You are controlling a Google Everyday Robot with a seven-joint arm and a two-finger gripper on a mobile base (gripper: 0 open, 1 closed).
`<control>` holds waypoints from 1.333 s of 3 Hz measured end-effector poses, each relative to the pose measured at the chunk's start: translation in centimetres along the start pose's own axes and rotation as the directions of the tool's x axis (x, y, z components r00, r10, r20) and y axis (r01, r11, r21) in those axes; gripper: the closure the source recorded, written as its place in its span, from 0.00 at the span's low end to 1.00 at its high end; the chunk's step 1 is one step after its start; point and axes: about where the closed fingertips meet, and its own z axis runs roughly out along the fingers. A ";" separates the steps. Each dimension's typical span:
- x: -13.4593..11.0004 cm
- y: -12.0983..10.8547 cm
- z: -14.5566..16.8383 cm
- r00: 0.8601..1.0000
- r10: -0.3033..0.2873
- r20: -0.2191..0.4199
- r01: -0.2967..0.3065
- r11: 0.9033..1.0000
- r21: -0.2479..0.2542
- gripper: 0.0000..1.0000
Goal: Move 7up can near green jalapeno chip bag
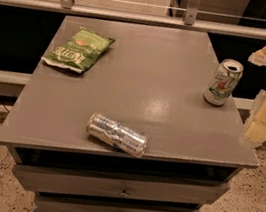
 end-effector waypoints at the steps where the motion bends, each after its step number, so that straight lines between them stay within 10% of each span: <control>1: 0.0 0.0 0.0 1.000 0.000 0.000 0.000 1.000 0.000 0.00; 2: 2.5 -2.5 1.1 0.998 0.057 0.035 -0.059 0.996 0.065 0.00; 4: 7.1 -8.6 4.8 0.966 0.181 0.182 -0.215 0.959 0.185 0.00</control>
Offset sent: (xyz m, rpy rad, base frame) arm 0.0462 -0.0575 -0.0174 0.0730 -0.1269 -0.1200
